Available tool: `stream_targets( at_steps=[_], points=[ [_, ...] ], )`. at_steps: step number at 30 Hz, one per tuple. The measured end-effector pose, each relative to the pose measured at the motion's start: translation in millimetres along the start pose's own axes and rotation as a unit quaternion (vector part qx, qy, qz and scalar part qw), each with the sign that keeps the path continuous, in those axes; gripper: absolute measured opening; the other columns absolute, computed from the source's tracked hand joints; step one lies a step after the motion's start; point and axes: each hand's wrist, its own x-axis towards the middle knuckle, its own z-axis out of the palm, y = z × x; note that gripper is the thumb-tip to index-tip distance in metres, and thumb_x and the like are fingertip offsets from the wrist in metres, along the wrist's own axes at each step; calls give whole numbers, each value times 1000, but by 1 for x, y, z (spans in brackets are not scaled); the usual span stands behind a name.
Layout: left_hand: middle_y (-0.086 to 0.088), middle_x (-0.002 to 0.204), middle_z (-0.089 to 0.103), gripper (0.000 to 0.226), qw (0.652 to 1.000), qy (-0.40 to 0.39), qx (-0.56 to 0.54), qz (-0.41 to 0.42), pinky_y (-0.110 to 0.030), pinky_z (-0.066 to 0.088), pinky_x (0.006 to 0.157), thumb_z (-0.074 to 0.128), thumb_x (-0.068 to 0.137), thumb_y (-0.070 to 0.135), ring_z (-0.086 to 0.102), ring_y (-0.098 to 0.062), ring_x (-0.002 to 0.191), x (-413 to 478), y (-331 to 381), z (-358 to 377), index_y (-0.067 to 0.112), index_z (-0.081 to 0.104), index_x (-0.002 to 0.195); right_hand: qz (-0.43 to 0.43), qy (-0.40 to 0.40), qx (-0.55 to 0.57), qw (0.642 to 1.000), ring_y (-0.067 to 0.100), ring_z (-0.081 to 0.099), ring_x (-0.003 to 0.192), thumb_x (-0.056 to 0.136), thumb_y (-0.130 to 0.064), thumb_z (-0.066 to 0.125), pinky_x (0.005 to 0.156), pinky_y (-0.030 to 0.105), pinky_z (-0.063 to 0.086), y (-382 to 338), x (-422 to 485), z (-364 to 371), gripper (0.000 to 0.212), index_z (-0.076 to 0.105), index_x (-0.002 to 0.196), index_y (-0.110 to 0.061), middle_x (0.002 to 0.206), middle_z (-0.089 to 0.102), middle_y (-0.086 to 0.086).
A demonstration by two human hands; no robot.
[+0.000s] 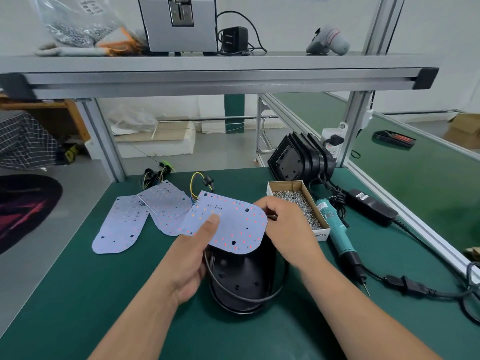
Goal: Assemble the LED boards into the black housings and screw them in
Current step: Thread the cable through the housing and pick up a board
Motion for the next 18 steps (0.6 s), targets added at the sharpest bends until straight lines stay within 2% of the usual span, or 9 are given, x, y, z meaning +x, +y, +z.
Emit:
stream_targets(
  at_steps=[3,5,7,9,11,13,15,17,18],
  points=[
    [-9,130,76,38,999,8,-25,-44,-45,56,102,60,105,34,73,-26,120,0,0,-5,12,69,134,28,21,74,997,1,70,86,88,11,63,77,13,50,3,2,5,33,76,93,-20,92,79,-8],
    [-12,128,76,36,997,26,-46,-50,-45,55,101,61,105,27,74,-26,118,1,-2,-6,7,70,132,55,49,199,977,8,72,98,90,22,48,84,19,55,7,5,6,42,72,101,-11,100,79,1],
    [-14,126,76,34,996,36,-61,-52,-42,55,95,62,104,23,75,-27,115,1,-3,-7,5,71,131,89,78,379,918,22,73,106,91,25,39,86,33,62,10,11,0,43,69,110,0,106,76,14],
    [-16,126,76,35,994,46,-73,-61,-44,56,93,65,100,23,76,-30,113,2,-3,-7,5,71,130,94,93,486,864,35,75,109,97,21,38,87,42,64,13,16,-11,37,64,119,7,109,74,23],
    [-17,126,76,40,991,53,-97,-79,-46,61,89,70,94,28,76,-33,111,2,-2,-8,7,72,129,97,80,472,872,37,75,109,102,16,38,89,38,64,15,18,-21,35,63,125,6,112,76,23],
    [-17,124,77,44,988,67,-112,-84,-47,65,79,75,89,34,77,-35,105,2,0,-10,11,73,126,100,32,351,930,28,74,107,102,16,38,88,34,62,14,16,-24,41,65,129,-1,118,77,16],
    [-19,123,76,49,988,74,-116,-76,-47,63,76,79,84,38,78,-37,99,2,1,-12,12,75,125,69,-64,246,965,26,71,113,99,18,42,94,39,56,13,10,-19,48,65,134,-5,128,75,12],
    [-20,124,76,52,989,63,-116,-73,-47,62,78,82,78,41,77,-37,97,1,1,-12,14,78,123,37,-160,198,966,24,67,125,100,14,50,104,39,54,11,0,-8,46,67,135,-10,133,73,7],
    [-20,124,75,53,989,56,-115,-73,-47,61,79,83,75,42,77,-38,99,0,0,-12,14,80,120,33,-185,172,967,18,68,125,101,10,56,103,35,55,8,-5,-3,42,70,132,-16,130,75,2]
  ],
)
